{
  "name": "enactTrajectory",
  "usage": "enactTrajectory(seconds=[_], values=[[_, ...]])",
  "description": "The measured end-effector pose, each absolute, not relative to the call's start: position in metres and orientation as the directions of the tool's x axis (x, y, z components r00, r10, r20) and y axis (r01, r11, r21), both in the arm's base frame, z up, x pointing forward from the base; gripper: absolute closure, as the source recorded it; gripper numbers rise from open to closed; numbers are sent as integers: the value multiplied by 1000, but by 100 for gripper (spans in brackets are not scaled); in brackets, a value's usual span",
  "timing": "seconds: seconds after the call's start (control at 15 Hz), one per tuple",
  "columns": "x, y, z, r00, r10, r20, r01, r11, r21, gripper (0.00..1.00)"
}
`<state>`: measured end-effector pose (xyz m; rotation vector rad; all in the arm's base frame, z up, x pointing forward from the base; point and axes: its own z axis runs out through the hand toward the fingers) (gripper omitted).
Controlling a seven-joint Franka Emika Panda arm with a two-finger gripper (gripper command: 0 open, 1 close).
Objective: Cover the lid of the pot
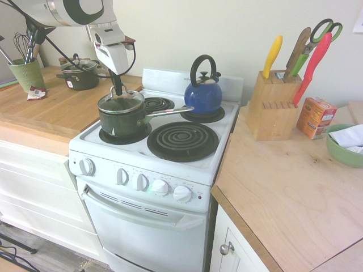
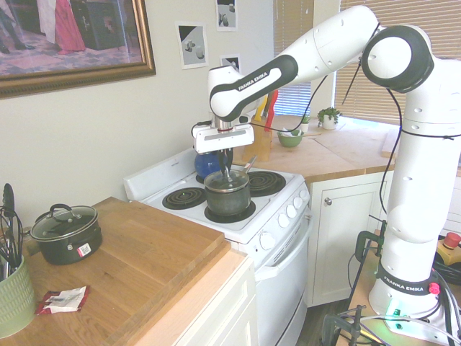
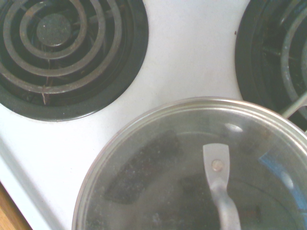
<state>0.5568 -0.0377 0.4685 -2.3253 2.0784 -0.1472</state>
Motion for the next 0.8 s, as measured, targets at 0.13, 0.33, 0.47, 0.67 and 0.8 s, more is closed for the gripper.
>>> enactTrajectory(seconds=[0.13, 0.33, 0.47, 0.67, 0.8], values=[[555, -37, 463, 110, -992, 57, -991, -114, -73, 100], [553, -36, 455, 115, -992, 58, -990, -119, -74, 100], [553, -34, 453, 119, -991, 59, -989, -123, -76, 100], [554, -33, 454, 119, -991, 63, -988, -125, -88, 100], [552, -32, 463, 116, -991, 65, -987, -123, -105, 100]])
